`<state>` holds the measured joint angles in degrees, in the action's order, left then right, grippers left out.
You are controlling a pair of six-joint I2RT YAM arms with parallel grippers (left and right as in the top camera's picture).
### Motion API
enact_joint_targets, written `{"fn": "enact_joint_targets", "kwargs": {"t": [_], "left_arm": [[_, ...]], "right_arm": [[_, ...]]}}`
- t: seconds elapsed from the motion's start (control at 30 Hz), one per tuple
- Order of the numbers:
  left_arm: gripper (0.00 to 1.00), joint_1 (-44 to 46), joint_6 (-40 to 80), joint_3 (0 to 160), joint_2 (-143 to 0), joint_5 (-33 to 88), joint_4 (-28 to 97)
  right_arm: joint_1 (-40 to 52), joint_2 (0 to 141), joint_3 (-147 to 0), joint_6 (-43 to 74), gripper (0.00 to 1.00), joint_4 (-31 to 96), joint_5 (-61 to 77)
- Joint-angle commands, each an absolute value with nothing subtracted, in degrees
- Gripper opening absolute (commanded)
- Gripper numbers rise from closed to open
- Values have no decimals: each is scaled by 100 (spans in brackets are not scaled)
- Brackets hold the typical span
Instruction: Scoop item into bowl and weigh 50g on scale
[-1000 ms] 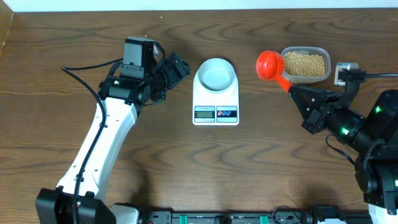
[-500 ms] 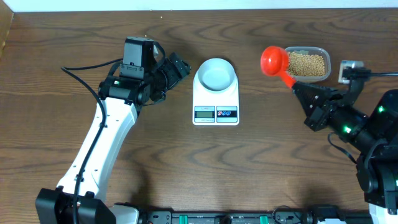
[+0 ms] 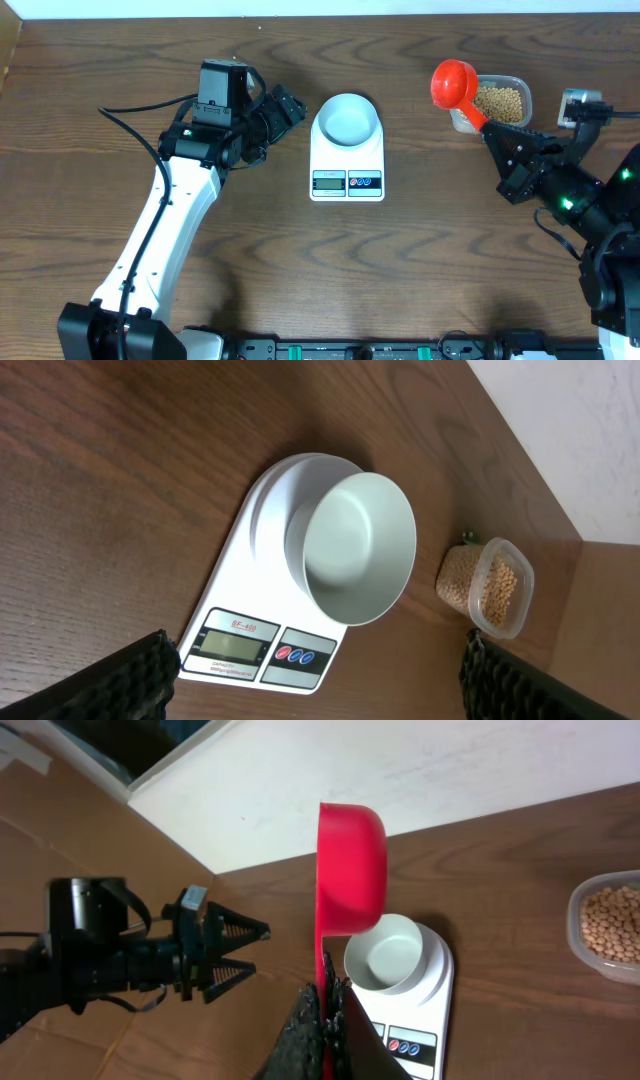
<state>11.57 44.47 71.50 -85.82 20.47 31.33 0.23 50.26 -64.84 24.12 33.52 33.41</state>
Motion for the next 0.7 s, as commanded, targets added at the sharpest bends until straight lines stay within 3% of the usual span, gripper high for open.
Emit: {"fn": "enact_joint_targets", "kwargs": {"t": [0.0, 0.67], "left_arm": [[92, 1155, 4309, 7244, -8582, 2027, 3144], [92, 1155, 4309, 7244, -8582, 2027, 3144]], "right_arm": [[-40, 5089, -6600, 2458, 1, 3336, 3269], [-27, 5352, -6600, 2003, 1, 3822, 3258]]}}
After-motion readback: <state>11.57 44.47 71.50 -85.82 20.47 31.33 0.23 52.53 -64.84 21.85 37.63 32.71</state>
